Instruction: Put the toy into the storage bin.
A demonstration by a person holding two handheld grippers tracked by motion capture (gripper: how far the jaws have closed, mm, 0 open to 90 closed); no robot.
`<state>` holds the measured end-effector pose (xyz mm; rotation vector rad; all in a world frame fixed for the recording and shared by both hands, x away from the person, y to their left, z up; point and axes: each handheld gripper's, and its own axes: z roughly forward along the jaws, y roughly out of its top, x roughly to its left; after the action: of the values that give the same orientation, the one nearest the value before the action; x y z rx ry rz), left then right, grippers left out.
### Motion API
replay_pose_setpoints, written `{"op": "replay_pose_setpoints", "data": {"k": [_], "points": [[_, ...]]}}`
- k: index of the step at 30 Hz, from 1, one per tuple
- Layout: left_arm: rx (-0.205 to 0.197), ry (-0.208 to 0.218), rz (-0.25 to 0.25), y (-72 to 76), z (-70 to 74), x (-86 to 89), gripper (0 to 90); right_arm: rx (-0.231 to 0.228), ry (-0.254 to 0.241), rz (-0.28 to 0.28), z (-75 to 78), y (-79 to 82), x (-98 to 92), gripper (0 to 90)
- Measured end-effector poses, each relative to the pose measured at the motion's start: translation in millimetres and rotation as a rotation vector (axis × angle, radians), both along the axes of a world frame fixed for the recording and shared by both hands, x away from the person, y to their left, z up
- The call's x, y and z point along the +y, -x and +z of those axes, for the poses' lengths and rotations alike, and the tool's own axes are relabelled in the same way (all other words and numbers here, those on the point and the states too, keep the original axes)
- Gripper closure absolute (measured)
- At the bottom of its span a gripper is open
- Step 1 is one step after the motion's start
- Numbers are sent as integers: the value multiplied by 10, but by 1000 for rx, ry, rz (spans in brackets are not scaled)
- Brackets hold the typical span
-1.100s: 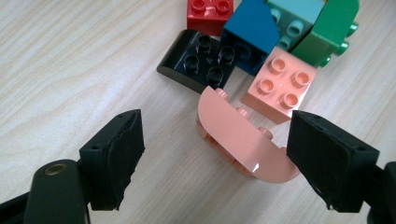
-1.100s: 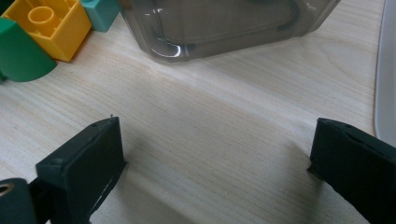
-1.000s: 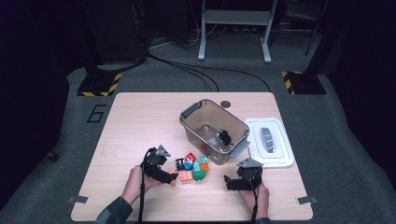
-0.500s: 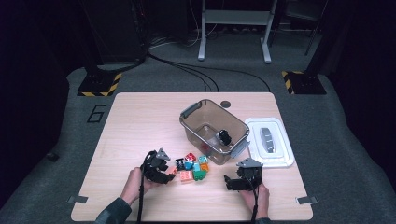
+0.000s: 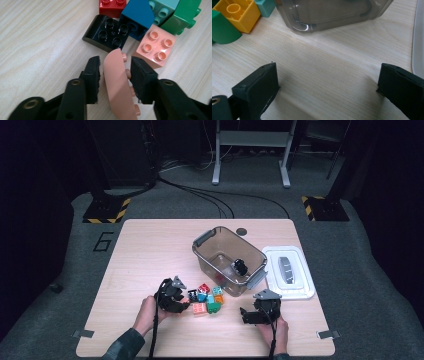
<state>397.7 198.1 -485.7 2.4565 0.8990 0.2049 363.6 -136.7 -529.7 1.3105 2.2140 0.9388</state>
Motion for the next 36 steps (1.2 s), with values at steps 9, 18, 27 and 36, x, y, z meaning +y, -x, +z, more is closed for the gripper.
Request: {"op": "replay_pose_setpoints", "data": {"k": [9,18,27,36], "points": [[-9,20,9,-23,-9,46,669,0,0,0,0,0,0,22],[-28,42,24,-55,101,133,670,-1,1,-1,0,-1,-1,22],[-49,74,45,-192,288,214,671,-1,1,-1,0,-1,-1,22],[-91,89,65,-377,553,232,671,-1,1,-1,0,-1,-1,22]]}}
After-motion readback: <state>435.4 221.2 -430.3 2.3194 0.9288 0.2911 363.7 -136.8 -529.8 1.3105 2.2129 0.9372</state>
